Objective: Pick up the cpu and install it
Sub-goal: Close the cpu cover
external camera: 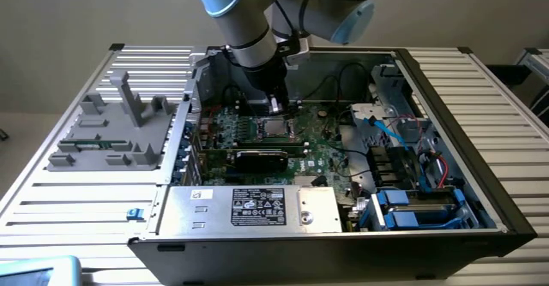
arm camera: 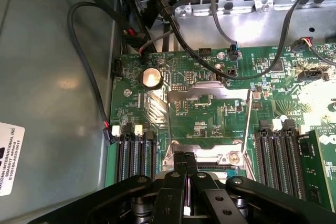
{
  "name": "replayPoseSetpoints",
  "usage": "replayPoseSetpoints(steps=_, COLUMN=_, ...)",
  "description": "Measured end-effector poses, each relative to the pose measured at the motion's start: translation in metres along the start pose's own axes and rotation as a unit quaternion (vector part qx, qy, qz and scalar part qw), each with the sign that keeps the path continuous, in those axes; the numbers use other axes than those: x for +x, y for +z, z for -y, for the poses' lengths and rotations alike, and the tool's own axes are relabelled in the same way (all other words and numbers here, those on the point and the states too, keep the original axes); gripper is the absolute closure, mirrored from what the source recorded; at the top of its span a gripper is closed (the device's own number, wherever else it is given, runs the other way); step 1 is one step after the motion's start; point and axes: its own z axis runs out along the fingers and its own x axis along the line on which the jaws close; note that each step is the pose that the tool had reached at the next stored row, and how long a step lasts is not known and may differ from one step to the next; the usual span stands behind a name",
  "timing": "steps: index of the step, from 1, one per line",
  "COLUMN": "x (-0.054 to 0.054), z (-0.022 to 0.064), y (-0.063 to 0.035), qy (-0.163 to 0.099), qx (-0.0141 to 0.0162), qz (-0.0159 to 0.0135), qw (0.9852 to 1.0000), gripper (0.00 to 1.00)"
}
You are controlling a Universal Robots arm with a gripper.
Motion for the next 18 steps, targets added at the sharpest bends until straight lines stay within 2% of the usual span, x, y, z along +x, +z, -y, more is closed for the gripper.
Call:
replayPoseSetpoints(steps=12, x=-0.0003, z=0.0064, y=0.0021, qy=-0.001, qx=-0.0196, qz=-0.002, qw=0.9998, gripper=0.89)
replayPoseSetpoints(steps=18, x=-0.0007, z=0.0087, y=0.0042, qy=-0.002, qx=-0.0232, qz=-0.0023, qw=0.9997, gripper=0.89)
